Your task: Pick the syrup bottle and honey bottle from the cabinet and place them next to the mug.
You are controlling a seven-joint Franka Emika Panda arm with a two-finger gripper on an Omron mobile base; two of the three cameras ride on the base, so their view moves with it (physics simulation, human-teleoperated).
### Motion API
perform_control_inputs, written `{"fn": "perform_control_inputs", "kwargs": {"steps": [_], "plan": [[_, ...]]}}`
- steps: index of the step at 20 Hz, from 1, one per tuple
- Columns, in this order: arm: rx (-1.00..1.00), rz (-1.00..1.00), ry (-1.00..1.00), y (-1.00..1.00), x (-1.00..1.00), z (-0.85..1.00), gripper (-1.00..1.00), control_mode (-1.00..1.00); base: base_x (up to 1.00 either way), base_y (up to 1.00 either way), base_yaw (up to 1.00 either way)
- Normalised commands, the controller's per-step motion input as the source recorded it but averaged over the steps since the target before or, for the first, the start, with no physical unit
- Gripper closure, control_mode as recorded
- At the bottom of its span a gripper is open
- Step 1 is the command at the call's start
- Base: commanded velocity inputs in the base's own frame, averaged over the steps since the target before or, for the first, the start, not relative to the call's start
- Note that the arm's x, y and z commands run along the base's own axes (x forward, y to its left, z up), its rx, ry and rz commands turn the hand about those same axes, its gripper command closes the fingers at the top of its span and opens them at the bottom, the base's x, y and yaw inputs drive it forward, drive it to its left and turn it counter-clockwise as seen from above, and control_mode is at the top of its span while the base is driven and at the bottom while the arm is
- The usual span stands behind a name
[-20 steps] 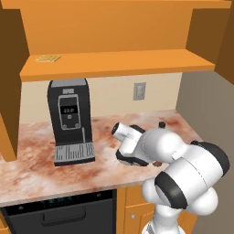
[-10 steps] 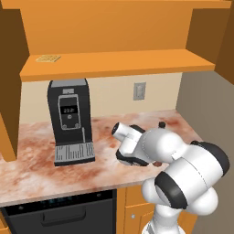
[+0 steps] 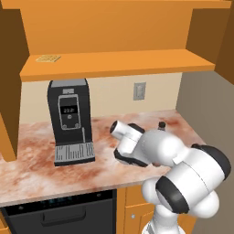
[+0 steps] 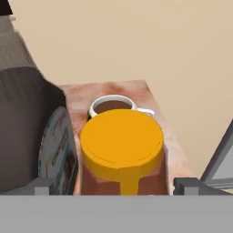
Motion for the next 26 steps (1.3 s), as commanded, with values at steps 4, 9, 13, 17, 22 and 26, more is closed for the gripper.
{"fn": "perform_control_inputs", "kwargs": {"steps": [4, 9, 13, 17, 22, 26], "plan": [[0.00, 0.00, -0.03, 0.16, 0.00, 0.11, -1.00, -1.00, 0.00, 0.00, 0.00], [0.00, 0.00, -0.02, 0.14, 0.00, 0.15, -1.00, -1.00, 0.00, 0.00, 0.00], [0.00, 0.00, -0.07, 0.09, 0.00, 0.35, -1.00, -1.00, 0.00, 0.00, 0.00], [0.00, 0.00, -0.09, 0.02, -0.02, 0.54, -1.00, -1.00, 0.00, 0.00, 0.00], [0.00, 0.00, -0.04, 0.00, -0.24, 0.67, -1.00, -1.00, 0.00, 0.00, 0.00], [0.00, 0.00, 0.00, 0.00, -0.71, 0.64, -1.00, -1.00, 0.00, 0.00, 0.00]]}}
